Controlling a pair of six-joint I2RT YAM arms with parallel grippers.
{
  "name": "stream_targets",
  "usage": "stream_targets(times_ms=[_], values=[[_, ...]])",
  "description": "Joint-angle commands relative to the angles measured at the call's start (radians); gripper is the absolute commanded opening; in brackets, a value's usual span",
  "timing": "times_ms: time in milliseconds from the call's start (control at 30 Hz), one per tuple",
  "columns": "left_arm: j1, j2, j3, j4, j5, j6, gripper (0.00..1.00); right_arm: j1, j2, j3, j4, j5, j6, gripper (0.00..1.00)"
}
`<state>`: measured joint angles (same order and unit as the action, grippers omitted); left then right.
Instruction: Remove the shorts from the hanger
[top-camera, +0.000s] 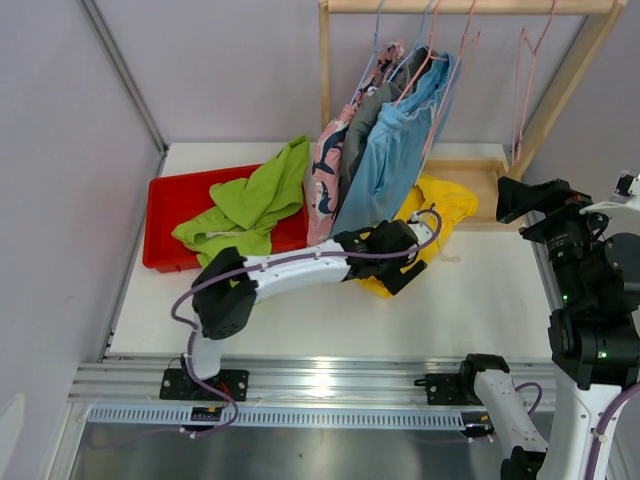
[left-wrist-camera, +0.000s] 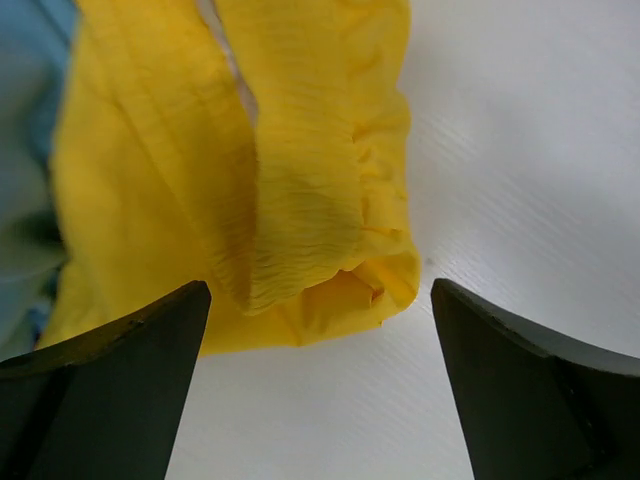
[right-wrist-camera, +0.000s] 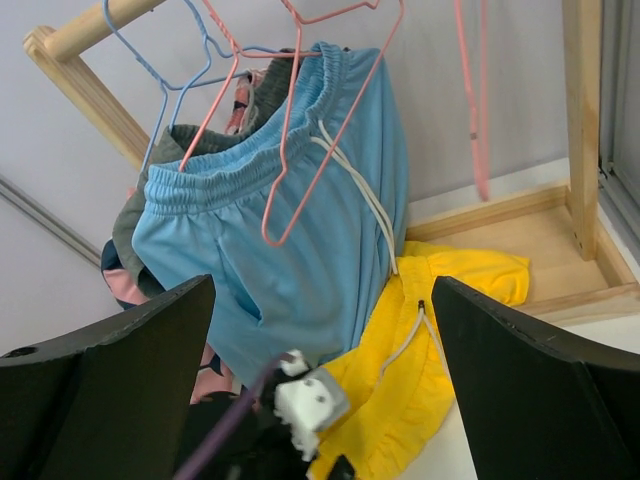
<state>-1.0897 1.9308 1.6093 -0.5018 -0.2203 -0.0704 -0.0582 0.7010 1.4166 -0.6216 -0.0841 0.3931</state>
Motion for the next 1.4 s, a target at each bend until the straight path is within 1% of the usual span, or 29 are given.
stream_targets(times_ms=[0, 133, 333, 433, 467, 500, 533, 567, 600, 633, 700, 733, 833, 867, 900, 933, 967, 1033, 1067, 1100, 1133, 1167, 1233, 1300, 1333, 1367], values=[[0.014, 0.000, 0.072, 0.095, 0.027, 0.009, 0.99, 0.004, -0.015, 0.008, -0.009, -0.002, -0.030, 0.99], [0.036, 0.100, 0.148, 0.108, 0.048, 0.006, 0.99, 0.004, -0.020, 0.001, -0.017, 0.000, -0.049, 0.99], [0.065, 0.224, 0.172, 0.140, 0.120, -0.022, 0.99, 0.004, -0.015, -0.010, -0.012, 0.010, -0.063, 0.99], [0.080, 0.281, 0.193, 0.132, 0.167, -0.037, 0.94, 0.004, -0.014, -0.025, -0.003, 0.007, -0.063, 0.99], [0.082, 0.292, 0.199, 0.128, 0.168, -0.037, 0.89, 0.004, -0.015, -0.030, -0.003, 0.007, -0.065, 0.99], [0.082, 0.298, 0.199, 0.125, 0.171, -0.037, 0.83, 0.004, -0.015, -0.033, -0.001, 0.009, -0.065, 0.99], [0.083, 0.307, 0.202, 0.121, 0.173, -0.039, 0.68, 0.004, -0.014, -0.036, 0.000, 0.009, -0.065, 0.99], [0.083, 0.309, 0.201, 0.115, 0.165, -0.039, 0.26, 0.004, -0.015, -0.044, 0.002, 0.010, -0.065, 0.99], [0.083, 0.304, 0.201, 0.099, 0.150, -0.045, 0.07, 0.004, -0.017, -0.048, 0.003, 0.010, -0.065, 0.99], [0.083, 0.284, 0.201, 0.088, 0.135, -0.055, 0.00, 0.004, -0.017, -0.051, 0.005, 0.012, -0.065, 0.99], [0.074, 0.232, 0.170, 0.078, 0.131, -0.058, 0.00, 0.004, -0.021, -0.064, 0.010, 0.010, -0.062, 0.99], [0.068, 0.144, 0.106, 0.080, 0.109, -0.060, 0.00, 0.004, -0.021, -0.067, 0.011, 0.014, -0.060, 0.99], [0.005, -0.051, 0.014, 0.089, 0.011, -0.055, 0.00, 0.004, -0.028, -0.074, 0.016, 0.018, -0.063, 0.99], [-0.012, -0.175, 0.020, 0.057, -0.054, -0.058, 0.00, 0.004, -0.028, -0.077, 0.017, 0.021, -0.063, 0.99], [-0.042, -0.232, 0.035, 0.017, -0.083, -0.069, 0.00, 0.004, -0.031, -0.079, 0.023, 0.021, -0.063, 0.99], [-0.053, -0.284, 0.082, -0.080, -0.114, -0.077, 0.00, 0.004, -0.029, -0.079, 0.026, 0.021, -0.062, 0.99], [-0.065, -0.379, 0.140, -0.128, -0.166, -0.086, 0.00, 0.004, -0.029, -0.080, 0.033, 0.021, -0.060, 0.99], [-0.076, -0.465, 0.228, -0.211, -0.201, -0.106, 0.00, 0.004, -0.028, -0.081, 0.043, 0.020, -0.050, 0.99], [-0.075, -0.499, 0.289, -0.290, -0.235, -0.106, 0.00, 0.004, -0.029, -0.081, 0.048, 0.018, -0.045, 0.99], [-0.076, -0.554, 0.357, -0.329, -0.255, -0.101, 0.00, 0.004, -0.026, -0.081, 0.062, 0.017, -0.040, 0.99], [-0.076, -0.576, 0.391, -0.361, -0.272, -0.085, 0.00, 0.004, -0.023, -0.079, 0.068, 0.017, -0.034, 0.99], [-0.076, -0.593, 0.472, -0.412, -0.284, -0.074, 0.00, 0.004, -0.021, -0.079, 0.074, 0.014, -0.024, 0.99], [-0.075, -0.636, 0.515, -0.443, -0.378, -0.022, 0.00, 0.004, -0.015, -0.079, 0.091, 0.003, -0.011, 0.98], [-0.061, -0.645, 0.586, -0.460, -0.473, 0.036, 0.00, 0.004, -0.009, -0.079, 0.102, -0.014, 0.007, 0.98], [-0.043, -0.638, 0.606, -0.458, -0.555, 0.102, 0.00, 0.004, -0.005, -0.080, 0.108, -0.020, 0.013, 0.98], [-0.012, -0.630, 0.653, -0.458, -0.559, 0.124, 0.00, 0.004, -0.003, -0.082, 0.109, -0.025, 0.018, 0.98]])
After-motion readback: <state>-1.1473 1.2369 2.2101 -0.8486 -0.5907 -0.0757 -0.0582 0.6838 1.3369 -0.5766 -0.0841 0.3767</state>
